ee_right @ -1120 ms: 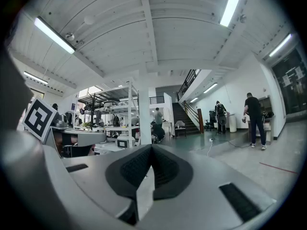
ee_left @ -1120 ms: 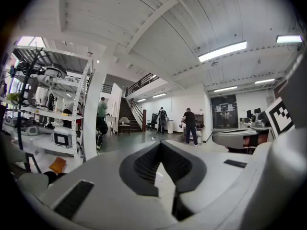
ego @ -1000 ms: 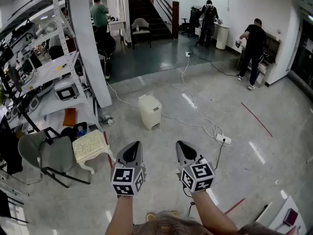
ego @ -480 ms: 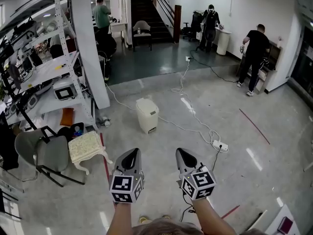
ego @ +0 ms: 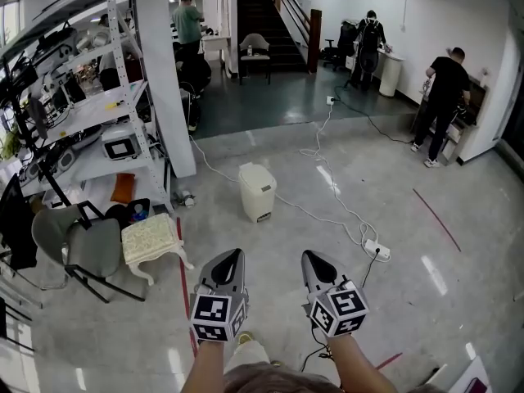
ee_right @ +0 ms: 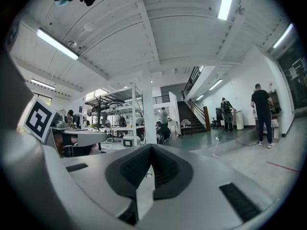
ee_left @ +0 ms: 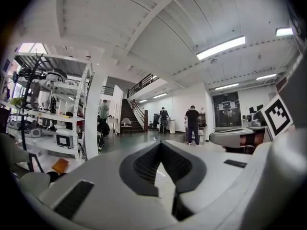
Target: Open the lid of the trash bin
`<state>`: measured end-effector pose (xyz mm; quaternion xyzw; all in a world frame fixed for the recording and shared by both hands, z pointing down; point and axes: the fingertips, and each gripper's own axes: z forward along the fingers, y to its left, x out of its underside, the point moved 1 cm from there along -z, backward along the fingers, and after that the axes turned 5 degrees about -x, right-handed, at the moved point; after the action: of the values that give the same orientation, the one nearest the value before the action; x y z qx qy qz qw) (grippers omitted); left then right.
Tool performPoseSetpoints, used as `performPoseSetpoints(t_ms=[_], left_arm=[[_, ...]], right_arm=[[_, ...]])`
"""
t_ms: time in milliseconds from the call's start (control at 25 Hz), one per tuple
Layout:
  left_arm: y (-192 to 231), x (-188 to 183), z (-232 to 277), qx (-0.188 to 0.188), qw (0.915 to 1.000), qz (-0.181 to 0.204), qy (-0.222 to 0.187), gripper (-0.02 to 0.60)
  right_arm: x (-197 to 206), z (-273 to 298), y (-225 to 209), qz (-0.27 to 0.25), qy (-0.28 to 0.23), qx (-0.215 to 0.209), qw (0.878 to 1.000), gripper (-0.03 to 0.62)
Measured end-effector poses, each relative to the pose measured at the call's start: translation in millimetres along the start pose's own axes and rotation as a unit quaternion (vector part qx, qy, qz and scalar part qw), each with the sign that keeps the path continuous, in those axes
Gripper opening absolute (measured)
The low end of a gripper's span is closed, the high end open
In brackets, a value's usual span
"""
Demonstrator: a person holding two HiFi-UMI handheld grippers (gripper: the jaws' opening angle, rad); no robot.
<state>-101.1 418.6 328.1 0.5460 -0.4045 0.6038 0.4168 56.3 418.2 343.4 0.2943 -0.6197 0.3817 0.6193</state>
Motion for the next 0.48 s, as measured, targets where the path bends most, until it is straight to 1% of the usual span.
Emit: performPoseSetpoints(t_ms=[240,480], left_arm=[[-2,1,22,0.005,1.0000,0.006,0.001,0.000],[2,0,45,0.007,1.0000,0.006,0.002,0.000]], right_arm=[[5,12,-18,0.004,0.003,0.003,1.000,0.035],[-1,28,-35,0.002,-0.001,0.005,1.000,0.035]])
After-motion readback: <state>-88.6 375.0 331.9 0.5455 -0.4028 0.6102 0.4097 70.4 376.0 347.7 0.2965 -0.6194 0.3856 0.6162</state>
